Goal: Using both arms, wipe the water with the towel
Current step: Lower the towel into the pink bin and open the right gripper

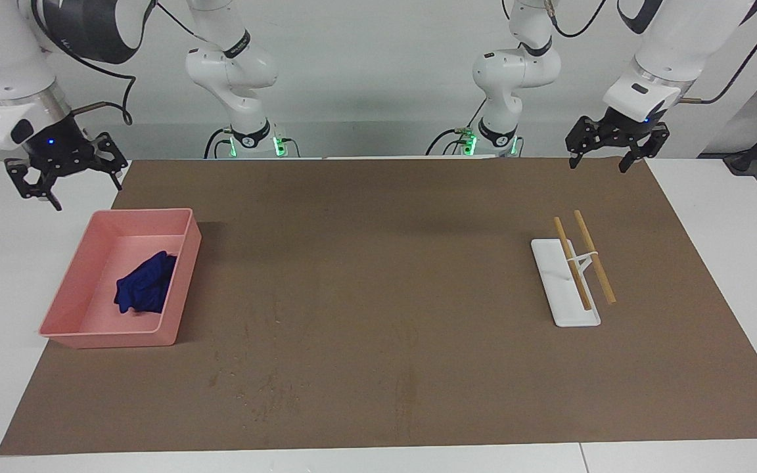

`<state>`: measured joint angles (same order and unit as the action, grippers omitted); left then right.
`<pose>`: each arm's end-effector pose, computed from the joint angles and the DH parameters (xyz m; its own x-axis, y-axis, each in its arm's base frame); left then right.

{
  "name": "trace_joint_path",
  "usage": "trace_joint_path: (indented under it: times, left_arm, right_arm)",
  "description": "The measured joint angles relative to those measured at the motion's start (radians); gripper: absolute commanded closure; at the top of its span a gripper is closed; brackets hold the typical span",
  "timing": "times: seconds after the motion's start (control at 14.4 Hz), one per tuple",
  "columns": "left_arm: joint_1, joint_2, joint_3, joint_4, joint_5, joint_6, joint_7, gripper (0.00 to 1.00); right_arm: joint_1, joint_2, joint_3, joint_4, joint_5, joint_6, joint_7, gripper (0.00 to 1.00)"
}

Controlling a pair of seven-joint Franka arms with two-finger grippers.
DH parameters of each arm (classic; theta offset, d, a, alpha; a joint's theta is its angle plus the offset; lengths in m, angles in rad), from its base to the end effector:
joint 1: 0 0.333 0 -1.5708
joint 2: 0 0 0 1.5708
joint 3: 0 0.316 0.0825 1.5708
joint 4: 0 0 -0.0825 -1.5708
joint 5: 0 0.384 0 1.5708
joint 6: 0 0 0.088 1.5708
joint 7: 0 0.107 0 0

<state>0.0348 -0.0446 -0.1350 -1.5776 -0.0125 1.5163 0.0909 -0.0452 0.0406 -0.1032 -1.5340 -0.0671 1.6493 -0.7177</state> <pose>0.5323 -0.0567 0.6406 0.9816 -0.1904 -0.0164 -0.1903 -0.9817 0.0080 0.5681 -0.0904 0.6267 0.8404 0.5419 0.0094 0.5383 -0.8365 0.1027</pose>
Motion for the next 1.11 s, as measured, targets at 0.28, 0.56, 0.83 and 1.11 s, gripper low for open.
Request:
trace_joint_path:
  times: [0.28, 0.56, 0.83, 1.11]
  left_arm:
    - [0.0, 0.0, 0.0, 0.0, 0.0, 0.0, 0.0, 0.0]
    - [0.0, 0.0, 0.0, 0.0, 0.0, 0.0, 0.0, 0.0]
    - [0.0, 0.0, 0.0, 0.0, 0.0, 0.0, 0.0, 0.0]
    - [0.0, 0.0, 0.0, 0.0, 0.0, 0.0, 0.0, 0.0]
  right_arm:
    - [0.056, -0.034, 0.017, 0.006, 0.003, -0.068, 0.227, 0.0]
    - [0.08, -0.065, 0.066, 0.008, 0.075, -0.168, 0.572, 0.0]
    - [0.078, -0.067, 0.066, 0.005, 0.098, -0.189, 0.644, 0.0]
    - [0.089, -0.067, 0.066, 0.001, 0.103, -0.187, 0.718, 0.0]
